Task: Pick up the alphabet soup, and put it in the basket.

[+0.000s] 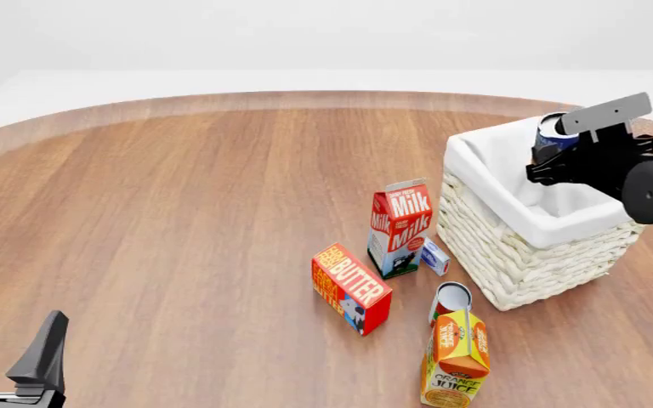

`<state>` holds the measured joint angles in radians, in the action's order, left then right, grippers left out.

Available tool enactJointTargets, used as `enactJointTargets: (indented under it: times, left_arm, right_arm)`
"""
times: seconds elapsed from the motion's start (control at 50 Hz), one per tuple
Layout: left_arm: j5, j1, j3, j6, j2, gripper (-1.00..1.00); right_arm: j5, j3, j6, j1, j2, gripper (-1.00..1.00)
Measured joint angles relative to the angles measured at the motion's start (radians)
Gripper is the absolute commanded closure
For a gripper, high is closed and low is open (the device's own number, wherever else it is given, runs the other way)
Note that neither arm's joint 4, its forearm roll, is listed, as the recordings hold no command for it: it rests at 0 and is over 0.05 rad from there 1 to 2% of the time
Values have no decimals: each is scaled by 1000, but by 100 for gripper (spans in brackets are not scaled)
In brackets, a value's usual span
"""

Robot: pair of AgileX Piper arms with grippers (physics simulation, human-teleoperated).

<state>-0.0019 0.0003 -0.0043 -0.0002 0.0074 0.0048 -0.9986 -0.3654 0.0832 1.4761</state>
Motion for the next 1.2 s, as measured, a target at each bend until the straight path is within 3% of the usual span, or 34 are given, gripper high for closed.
enactJointTargets:
  times: [1.2]
  left_arm:
    - [0,0,0,0,0,-100]
  right_arm:
    - [-21,-49,-35,10,173,100]
